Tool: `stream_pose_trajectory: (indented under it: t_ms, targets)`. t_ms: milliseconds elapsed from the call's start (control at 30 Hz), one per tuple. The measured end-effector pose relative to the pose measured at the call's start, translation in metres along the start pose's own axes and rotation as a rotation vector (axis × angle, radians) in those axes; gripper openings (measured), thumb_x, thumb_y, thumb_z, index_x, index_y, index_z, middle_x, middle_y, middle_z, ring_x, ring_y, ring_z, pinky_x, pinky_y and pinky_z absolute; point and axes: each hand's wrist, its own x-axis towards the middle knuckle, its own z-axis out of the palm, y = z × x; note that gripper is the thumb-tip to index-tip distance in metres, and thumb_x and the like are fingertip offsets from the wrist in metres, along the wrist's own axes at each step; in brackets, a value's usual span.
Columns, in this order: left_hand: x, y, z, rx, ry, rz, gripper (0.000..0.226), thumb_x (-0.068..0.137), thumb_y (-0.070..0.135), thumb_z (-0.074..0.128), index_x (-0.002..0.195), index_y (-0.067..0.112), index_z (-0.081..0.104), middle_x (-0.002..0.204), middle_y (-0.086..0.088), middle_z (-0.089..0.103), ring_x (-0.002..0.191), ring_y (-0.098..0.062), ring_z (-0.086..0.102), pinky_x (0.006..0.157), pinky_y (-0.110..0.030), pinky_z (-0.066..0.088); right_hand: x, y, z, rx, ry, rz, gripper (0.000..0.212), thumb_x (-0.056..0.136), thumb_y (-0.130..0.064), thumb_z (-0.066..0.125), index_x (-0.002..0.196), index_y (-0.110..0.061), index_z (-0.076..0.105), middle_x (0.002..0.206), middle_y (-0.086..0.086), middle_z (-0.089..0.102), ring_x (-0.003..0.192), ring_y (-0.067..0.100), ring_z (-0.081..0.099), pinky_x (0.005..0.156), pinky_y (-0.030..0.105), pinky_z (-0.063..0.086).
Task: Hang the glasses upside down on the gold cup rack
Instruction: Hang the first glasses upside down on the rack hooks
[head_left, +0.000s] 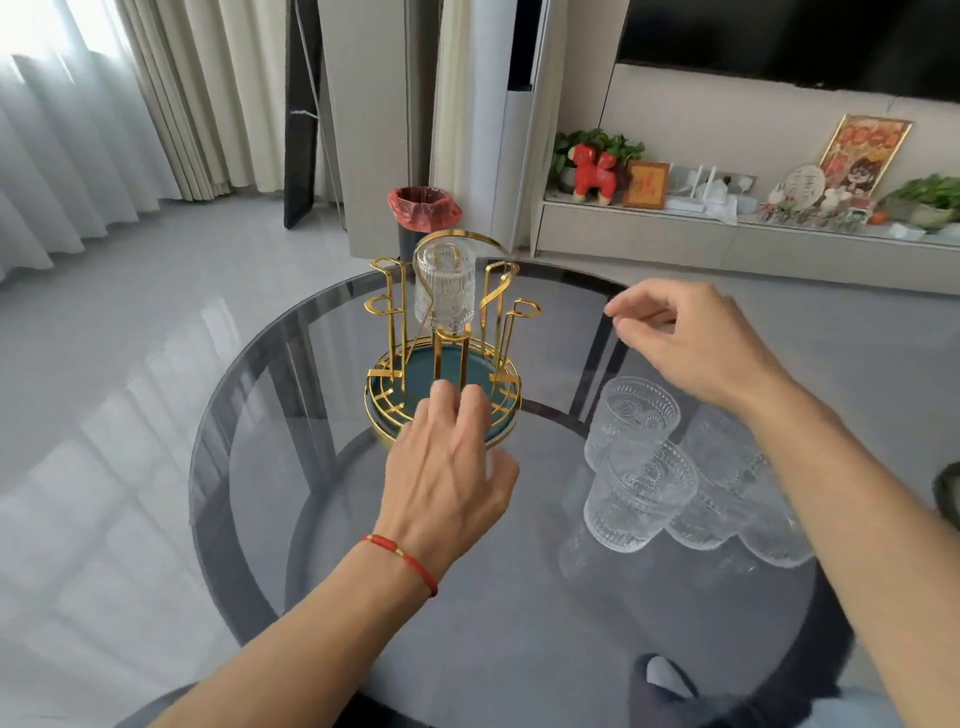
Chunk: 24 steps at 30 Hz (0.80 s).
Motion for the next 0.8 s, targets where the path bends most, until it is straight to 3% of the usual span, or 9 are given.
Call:
stream_pose_trajectory:
  t_ms: [100, 200, 300, 367, 467, 600, 700, 800]
  targets:
    - [-0.005, 0.016, 0.003, -0.162, -0.071, 0.158, 0.025, 0.088, 0.024, 0.069, 0.105, 0.013, 0.055, 0.102, -0.002, 0.049, 0.082, -0.022, 0.053, 0.065, -0.037, 0.050, -0.053, 0.011, -0.002, -0.146, 0.051, 0.007, 0.016, 0.091, -0.036, 0.068, 0.103, -0.028, 0.074, 0.096, -0.012, 0.075, 0.097, 0.014, 0.068, 0.093, 0.038, 0.052]
    - [-0.012, 0.035, 0.015, -0.277, -0.155, 0.201, 0.035, 0.086, 0.022, 0.072, 0.117, 0.013, 0.056, 0.114, 0.000, 0.050, 0.093, -0.019, 0.055, 0.074, -0.029, 0.048, -0.086, 0.020, 0.003, -0.395, -0.059, 0.073, 0.062, 0.080, -0.076, 0.052, 0.122, -0.032, 0.062, 0.114, -0.013, 0.068, 0.118, 0.021, 0.055, 0.100, 0.044, 0.040]
    - [-0.019, 0.048, 0.025, -0.350, -0.207, 0.151, 0.049, 0.086, 0.024, 0.073, 0.129, 0.014, 0.053, 0.121, 0.002, 0.050, 0.102, -0.015, 0.054, 0.080, -0.017, 0.040, -0.098, 0.032, 0.012, -0.445, -0.210, 0.121, 0.093, 0.065, -0.094, 0.040, 0.138, -0.036, 0.041, 0.129, -0.013, 0.058, 0.132, 0.019, 0.042, 0.105, 0.044, 0.026]
    - [-0.023, 0.054, 0.028, -0.411, -0.246, 0.104, 0.056, 0.085, 0.027, 0.074, 0.134, 0.017, 0.049, 0.124, 0.005, 0.048, 0.106, -0.010, 0.051, 0.084, -0.011, 0.041, -0.100, 0.038, 0.020, -0.466, -0.220, 0.075, 0.096, 0.060, -0.092, 0.044, 0.138, -0.037, 0.033, 0.131, -0.011, 0.058, 0.133, 0.018, 0.037, 0.104, 0.040, 0.016]
    - [-0.025, 0.059, 0.031, -0.486, -0.285, 0.081, 0.067, 0.084, 0.024, 0.077, 0.141, 0.019, 0.043, 0.125, 0.010, 0.045, 0.104, 0.001, 0.044, 0.086, -0.001, 0.038, -0.100, 0.043, 0.027, -0.491, -0.181, 0.006, 0.090, 0.060, -0.086, 0.046, 0.133, -0.034, 0.036, 0.120, -0.012, 0.059, 0.132, 0.015, 0.039, 0.106, 0.039, 0.009]
    - [-0.026, 0.063, 0.031, -0.516, -0.319, 0.072, 0.085, 0.082, 0.023, 0.081, 0.152, 0.020, 0.033, 0.137, 0.004, 0.047, 0.109, -0.001, 0.046, 0.090, -0.003, 0.039, -0.102, 0.040, 0.026, -0.420, -0.115, -0.057, 0.088, 0.056, -0.079, 0.061, 0.128, -0.034, 0.040, 0.105, -0.016, 0.056, 0.127, 0.012, 0.048, 0.114, 0.042, 0.004]
    - [-0.026, 0.068, 0.027, -0.593, -0.273, 0.066, 0.097, 0.079, 0.026, 0.087, 0.156, 0.019, 0.028, 0.143, 0.007, 0.047, 0.119, -0.001, 0.048, 0.099, -0.013, 0.044, -0.107, 0.033, 0.026, -0.287, -0.079, -0.136, 0.086, 0.052, -0.072, 0.071, 0.126, -0.040, 0.042, 0.106, -0.017, 0.057, 0.123, -0.003, 0.040, 0.118, 0.039, 0.012]
    - [-0.023, 0.065, 0.018, -0.667, -0.233, 0.026, 0.102, 0.071, 0.025, 0.094, 0.153, 0.023, 0.033, 0.139, 0.010, 0.057, 0.126, -0.002, 0.055, 0.104, -0.025, 0.049, -0.110, 0.025, 0.027, -0.037, -0.101, -0.111, 0.084, 0.051, -0.069, 0.079, 0.124, -0.051, 0.041, 0.115, -0.025, 0.054, 0.122, -0.021, 0.030, 0.106, 0.021, 0.028]
